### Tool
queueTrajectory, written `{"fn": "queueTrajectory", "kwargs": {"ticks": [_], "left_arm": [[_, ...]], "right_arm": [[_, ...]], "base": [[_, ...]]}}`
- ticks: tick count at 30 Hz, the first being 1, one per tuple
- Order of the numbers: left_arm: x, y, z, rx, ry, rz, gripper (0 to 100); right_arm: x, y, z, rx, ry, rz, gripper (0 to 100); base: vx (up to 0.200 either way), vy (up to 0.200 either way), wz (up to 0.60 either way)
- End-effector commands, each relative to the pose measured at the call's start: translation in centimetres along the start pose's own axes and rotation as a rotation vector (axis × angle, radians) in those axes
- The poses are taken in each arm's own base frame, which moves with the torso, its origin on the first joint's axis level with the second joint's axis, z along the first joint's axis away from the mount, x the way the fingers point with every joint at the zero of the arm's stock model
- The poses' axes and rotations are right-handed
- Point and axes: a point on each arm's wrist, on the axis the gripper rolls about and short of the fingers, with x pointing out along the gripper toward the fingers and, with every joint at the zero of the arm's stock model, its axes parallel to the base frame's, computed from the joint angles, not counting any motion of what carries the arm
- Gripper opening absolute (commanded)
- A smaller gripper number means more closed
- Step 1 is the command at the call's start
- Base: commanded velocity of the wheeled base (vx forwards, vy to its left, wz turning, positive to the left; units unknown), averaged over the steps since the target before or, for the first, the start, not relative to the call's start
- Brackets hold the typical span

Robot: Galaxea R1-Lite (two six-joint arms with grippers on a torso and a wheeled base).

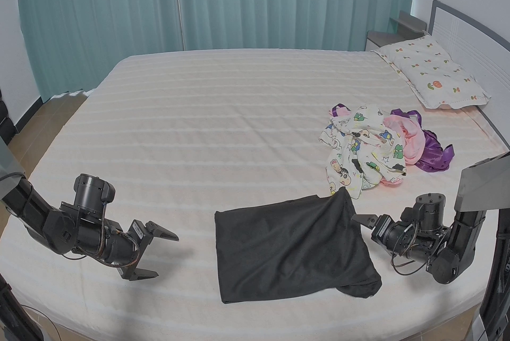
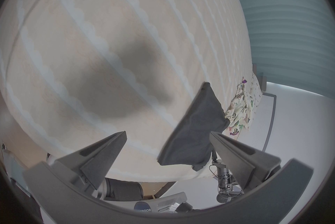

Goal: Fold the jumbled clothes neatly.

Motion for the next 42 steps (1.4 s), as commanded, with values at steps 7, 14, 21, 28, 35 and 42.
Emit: {"fn": "queueTrajectory", "kwargs": {"ticks": [7, 14, 21, 28, 35, 42], "left_arm": [[0.1, -0.3, -0.6, 0.029, -0.007, -0.039, 100], [-0.2, 0.0, -0.3, 0.023, -0.025, -0.047, 100], [-0.5, 0.1, 0.5, 0.005, -0.046, -0.054, 100], [-0.6, 0.1, 0.7, 0.006, -0.054, -0.057, 100], [-0.6, 0.1, 0.7, 0.008, -0.054, -0.057, 100], [-0.3, 0.3, 0.8, 0.003, -0.05, -0.049, 100]], "right_arm": [[1.3, -1.5, 0.0, -0.169, 0.092, 0.048, 100], [4.1, -0.9, -1.6, -0.236, 0.149, 0.115, 100], [6.0, 0.6, -3.7, -0.312, 0.209, 0.183, 100], [6.4, 1.1, -5.2, -0.381, 0.268, 0.241, 100], [7.2, 2.7, -5.7, -0.43, 0.279, 0.318, 100], [8.1, 4.5, -6.8, -0.45, 0.323, 0.344, 100]], "base": [[0.0, 0.0, 0.0], [0.0, 0.0, 0.0], [0.0, 0.0, 0.0], [0.0, 0.0, 0.0], [0.0, 0.0, 0.0], [0.0, 0.0, 0.0]]}}
